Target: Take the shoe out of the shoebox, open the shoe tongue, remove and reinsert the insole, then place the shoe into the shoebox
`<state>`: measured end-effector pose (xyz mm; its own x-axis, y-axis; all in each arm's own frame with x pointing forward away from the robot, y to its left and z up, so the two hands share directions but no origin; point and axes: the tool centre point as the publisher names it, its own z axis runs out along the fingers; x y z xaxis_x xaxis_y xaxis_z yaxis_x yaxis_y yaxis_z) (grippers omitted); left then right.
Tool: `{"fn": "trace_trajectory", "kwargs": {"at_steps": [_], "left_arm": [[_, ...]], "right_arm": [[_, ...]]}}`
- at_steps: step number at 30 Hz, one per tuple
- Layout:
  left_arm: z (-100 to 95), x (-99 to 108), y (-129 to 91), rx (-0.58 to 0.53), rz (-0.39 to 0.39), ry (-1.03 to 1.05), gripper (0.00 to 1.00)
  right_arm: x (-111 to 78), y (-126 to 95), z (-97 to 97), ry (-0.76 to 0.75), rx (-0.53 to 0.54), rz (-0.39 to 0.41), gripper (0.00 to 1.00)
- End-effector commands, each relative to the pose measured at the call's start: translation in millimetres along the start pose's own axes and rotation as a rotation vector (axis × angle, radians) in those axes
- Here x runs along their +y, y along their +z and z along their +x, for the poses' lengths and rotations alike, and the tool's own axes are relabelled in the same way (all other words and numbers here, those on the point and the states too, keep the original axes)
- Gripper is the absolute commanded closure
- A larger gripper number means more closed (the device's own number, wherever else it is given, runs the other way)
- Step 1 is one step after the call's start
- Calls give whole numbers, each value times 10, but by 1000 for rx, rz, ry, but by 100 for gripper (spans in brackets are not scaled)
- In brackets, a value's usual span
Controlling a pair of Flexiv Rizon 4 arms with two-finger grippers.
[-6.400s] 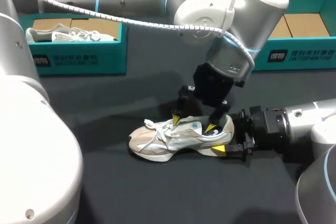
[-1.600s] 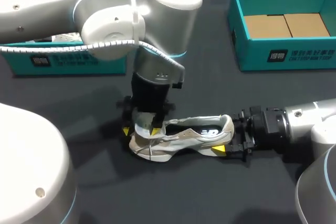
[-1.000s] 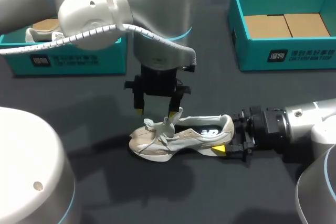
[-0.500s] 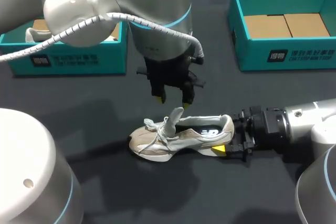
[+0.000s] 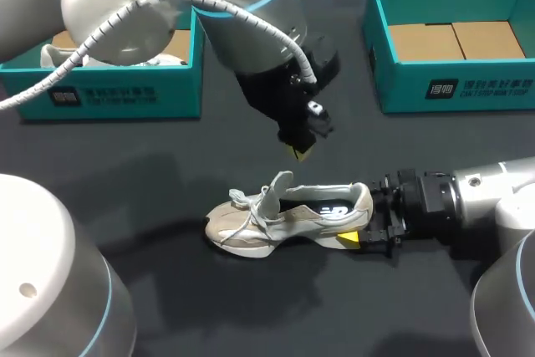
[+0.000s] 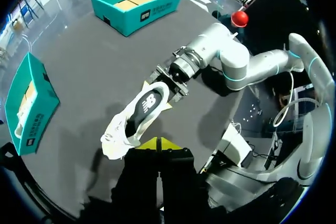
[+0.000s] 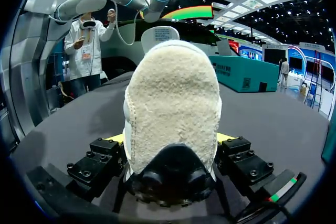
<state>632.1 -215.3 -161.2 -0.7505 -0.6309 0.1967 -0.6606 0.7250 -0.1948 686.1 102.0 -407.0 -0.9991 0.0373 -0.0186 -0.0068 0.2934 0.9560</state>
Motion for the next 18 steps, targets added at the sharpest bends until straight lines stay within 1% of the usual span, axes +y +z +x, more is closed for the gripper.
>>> {"fn": "trace_trajectory", "kwargs": {"at_steps": [1, 8, 9, 11, 13, 14, 16, 18], "left_arm": [[-61, -46, 36, 195, -69, 399, 100], [-61, -46, 36, 195, -69, 399, 100], [-58, -50, 46, 167, -77, 423, 100], [-40, -53, 42, 187, -69, 485, 100], [-6, -59, 59, 154, -60, 534, 100], [5, -69, 71, 175, -66, 562, 100], [33, -90, 122, 166, -67, 586, 100], [53, -117, 185, 189, -74, 620, 100]], "right_arm": [[2, -8, 6, 0, 0, 4, 100], [2, -8, 6, 0, 0, 4, 100], [2, -8, 6, 0, 0, 4, 100], [2, -8, 6, 0, 0, 4, 100], [2, -8, 6, 0, 0, 4, 100], [2, -8, 6, 0, 0, 4, 100], [2, -8, 6, 0, 0, 4, 100], [2, -8, 6, 0, 0, 4, 100]]}}
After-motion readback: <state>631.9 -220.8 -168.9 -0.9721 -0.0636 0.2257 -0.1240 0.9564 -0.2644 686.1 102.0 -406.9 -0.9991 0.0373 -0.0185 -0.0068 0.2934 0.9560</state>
